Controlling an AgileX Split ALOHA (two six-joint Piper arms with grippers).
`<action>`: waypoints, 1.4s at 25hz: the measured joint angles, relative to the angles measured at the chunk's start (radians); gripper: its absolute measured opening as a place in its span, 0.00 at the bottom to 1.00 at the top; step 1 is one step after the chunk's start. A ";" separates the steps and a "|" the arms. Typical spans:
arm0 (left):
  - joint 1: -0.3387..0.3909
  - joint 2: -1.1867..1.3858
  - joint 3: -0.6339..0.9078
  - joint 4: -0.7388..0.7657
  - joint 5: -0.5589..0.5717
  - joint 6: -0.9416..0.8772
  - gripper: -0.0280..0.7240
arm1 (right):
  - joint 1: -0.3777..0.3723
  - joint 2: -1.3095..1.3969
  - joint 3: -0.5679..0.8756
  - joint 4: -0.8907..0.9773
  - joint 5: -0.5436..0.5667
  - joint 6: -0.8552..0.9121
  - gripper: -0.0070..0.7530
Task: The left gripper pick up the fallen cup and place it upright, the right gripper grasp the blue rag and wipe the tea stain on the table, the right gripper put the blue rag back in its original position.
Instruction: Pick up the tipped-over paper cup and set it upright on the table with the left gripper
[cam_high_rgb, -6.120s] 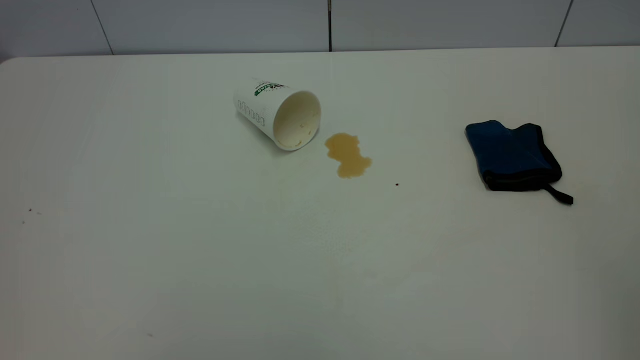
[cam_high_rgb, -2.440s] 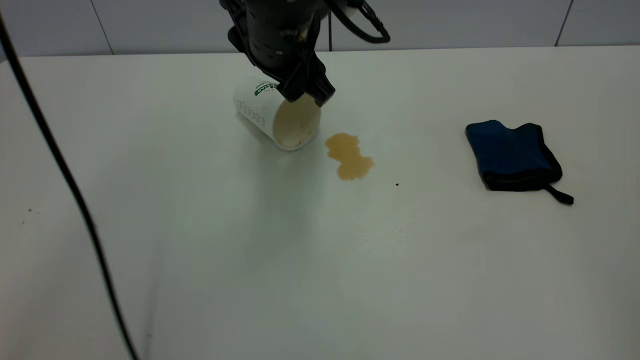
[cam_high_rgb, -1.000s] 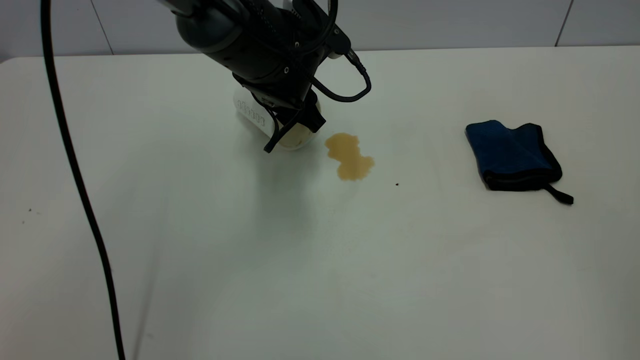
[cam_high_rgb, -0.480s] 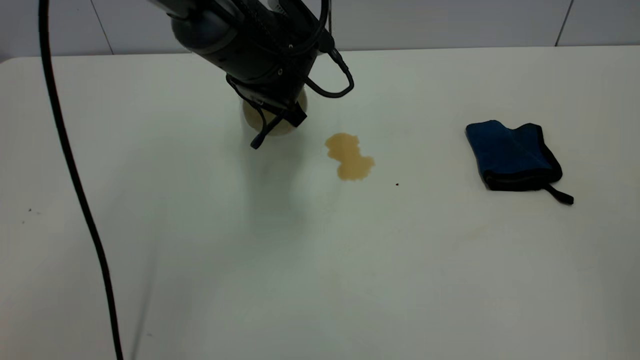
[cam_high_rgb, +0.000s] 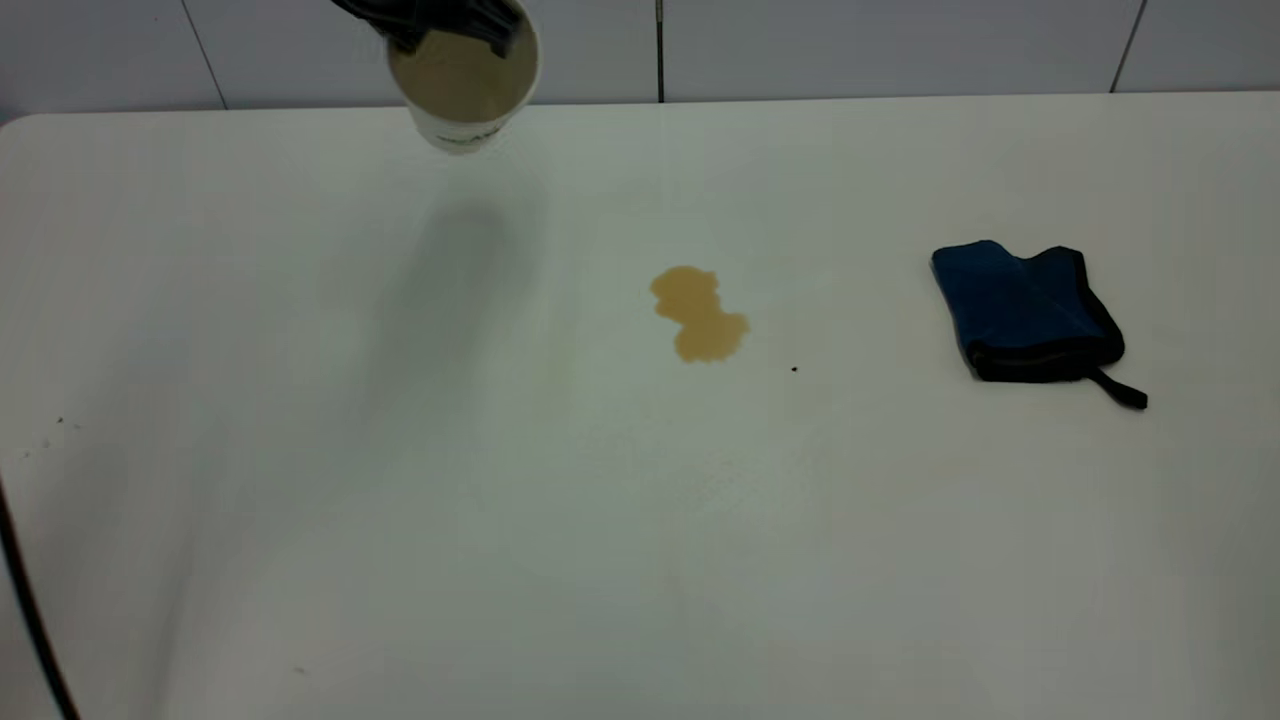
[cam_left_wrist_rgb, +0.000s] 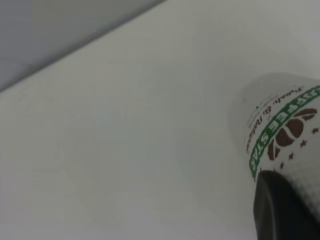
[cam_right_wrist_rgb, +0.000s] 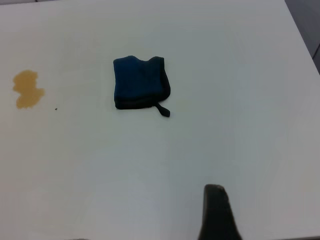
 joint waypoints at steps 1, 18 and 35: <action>0.022 -0.002 -0.001 -0.121 0.020 0.115 0.04 | 0.000 0.000 0.000 0.000 0.000 0.000 0.72; 0.188 0.052 -0.005 -0.976 0.062 0.762 0.04 | 0.000 0.000 0.000 0.000 0.000 0.000 0.72; 0.188 0.181 -0.143 -0.897 0.142 0.576 0.08 | 0.000 0.000 0.000 0.000 0.000 0.001 0.72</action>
